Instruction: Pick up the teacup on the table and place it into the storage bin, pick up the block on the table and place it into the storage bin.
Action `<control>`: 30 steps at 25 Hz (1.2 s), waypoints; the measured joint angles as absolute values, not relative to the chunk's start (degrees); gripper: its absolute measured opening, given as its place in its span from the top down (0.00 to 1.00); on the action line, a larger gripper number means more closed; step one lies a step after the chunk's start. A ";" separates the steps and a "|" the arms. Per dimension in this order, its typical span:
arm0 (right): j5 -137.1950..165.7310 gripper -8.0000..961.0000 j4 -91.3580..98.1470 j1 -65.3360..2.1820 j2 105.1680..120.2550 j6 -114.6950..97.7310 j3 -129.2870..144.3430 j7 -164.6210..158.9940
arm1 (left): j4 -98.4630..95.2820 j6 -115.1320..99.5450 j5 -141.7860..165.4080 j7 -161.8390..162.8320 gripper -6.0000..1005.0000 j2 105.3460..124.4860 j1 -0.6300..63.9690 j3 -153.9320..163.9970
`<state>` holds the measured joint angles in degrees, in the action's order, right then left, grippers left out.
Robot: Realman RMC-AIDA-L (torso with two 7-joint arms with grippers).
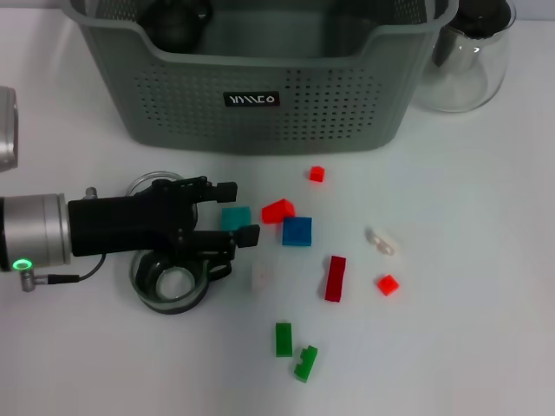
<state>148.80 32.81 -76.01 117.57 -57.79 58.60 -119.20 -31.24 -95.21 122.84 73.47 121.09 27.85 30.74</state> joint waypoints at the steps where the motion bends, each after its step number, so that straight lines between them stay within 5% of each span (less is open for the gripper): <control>1: 150.32 0.93 30.70 -76.53 118.29 -54.92 58.83 -119.44 | -31.25 -95.30 122.95 73.47 0.18 121.06 27.78 30.75; 6: 155.29 0.93 25.04 -77.10 120.18 -44.79 62.15 -121.69 | -31.33 -95.46 123.05 73.47 0.18 121.01 27.46 30.76; 30: 155.70 0.87 19.13 -74.96 120.50 -36.04 71.76 -122.44 | -31.11 -95.45 122.71 73.62 0.18 121.04 27.72 30.76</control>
<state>155.70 19.13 -74.96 120.50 -36.04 71.76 -122.44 -31.11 -95.45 122.71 73.62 121.04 27.72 30.76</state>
